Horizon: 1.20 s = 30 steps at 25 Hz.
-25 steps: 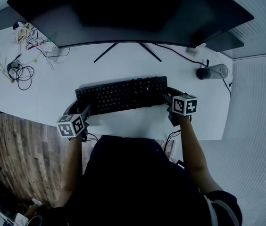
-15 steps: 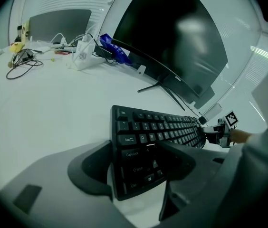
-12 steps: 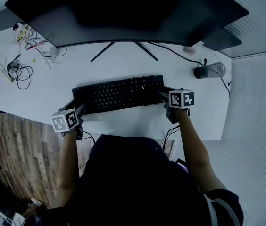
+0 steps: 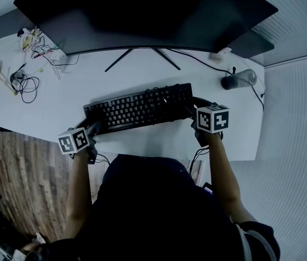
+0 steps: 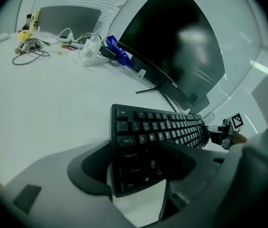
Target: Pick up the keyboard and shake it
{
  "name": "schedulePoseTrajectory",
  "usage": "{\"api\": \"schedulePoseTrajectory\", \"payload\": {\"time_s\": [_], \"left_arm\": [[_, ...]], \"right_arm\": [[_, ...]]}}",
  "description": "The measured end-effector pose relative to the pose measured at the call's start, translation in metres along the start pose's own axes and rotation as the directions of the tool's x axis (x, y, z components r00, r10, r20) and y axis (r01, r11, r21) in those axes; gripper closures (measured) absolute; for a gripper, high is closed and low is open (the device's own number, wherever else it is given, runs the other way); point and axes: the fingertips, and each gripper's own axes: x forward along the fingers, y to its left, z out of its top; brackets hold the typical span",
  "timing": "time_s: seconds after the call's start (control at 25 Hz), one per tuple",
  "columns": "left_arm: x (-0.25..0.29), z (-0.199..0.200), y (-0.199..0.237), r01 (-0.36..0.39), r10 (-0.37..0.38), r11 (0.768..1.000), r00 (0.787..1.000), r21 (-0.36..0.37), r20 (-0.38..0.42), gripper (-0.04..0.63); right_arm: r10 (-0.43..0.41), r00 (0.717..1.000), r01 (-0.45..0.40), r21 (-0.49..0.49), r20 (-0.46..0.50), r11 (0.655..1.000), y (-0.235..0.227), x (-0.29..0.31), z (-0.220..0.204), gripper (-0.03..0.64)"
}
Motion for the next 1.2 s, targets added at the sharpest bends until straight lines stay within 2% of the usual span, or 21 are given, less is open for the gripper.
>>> {"api": "schedulePoseTrajectory", "payload": {"time_s": [0.32, 0.44, 0.52, 0.68, 0.8, 0.88, 0.96, 1.2], "left_arm": [[0.006, 0.001, -0.022, 0.172, -0.167, 0.980, 0.984, -0.102, 0.062, 0.304], [0.007, 0.001, -0.026, 0.201, -0.193, 0.973, 0.978, -0.110, 0.078, 0.304], [0.002, 0.005, -0.027, 0.192, -0.183, 0.977, 0.979, -0.094, 0.095, 0.304], [-0.023, 0.029, -0.031, 0.098, -0.101, 0.995, 0.984, 0.024, 0.145, 0.304], [-0.052, 0.054, -0.038, -0.011, -0.018, 0.989, 0.981, 0.150, 0.194, 0.304], [-0.072, 0.068, -0.044, -0.095, 0.042, 0.969, 0.973, 0.229, 0.229, 0.304], [-0.088, 0.080, -0.052, -0.168, 0.088, 0.939, 0.961, 0.299, 0.263, 0.304], [-0.122, 0.105, -0.075, -0.318, 0.163, 0.849, 0.917, 0.421, 0.363, 0.304]], "right_arm": [[-0.085, 0.973, 0.128, -0.194, 0.217, 0.972, 0.035, -0.073, 0.059, 0.399], [-0.092, 0.961, 0.154, -0.229, 0.261, 0.961, 0.042, -0.085, 0.067, 0.403], [-0.089, 0.958, 0.154, -0.225, 0.274, 0.962, 0.041, -0.086, 0.067, 0.403], [-0.040, 0.958, 0.075, -0.115, 0.284, 0.990, 0.028, -0.075, 0.052, 0.403], [0.022, 0.958, -0.023, -0.002, 0.285, 1.000, 0.021, -0.060, 0.035, 0.403], [0.071, 0.956, -0.095, 0.073, 0.285, 0.993, 0.019, -0.046, 0.023, 0.403], [0.115, 0.952, -0.161, 0.144, 0.283, 0.976, 0.018, -0.033, 0.009, 0.403], [0.226, 0.937, -0.311, 0.344, 0.265, 0.886, 0.023, -0.001, -0.026, 0.403]]}}
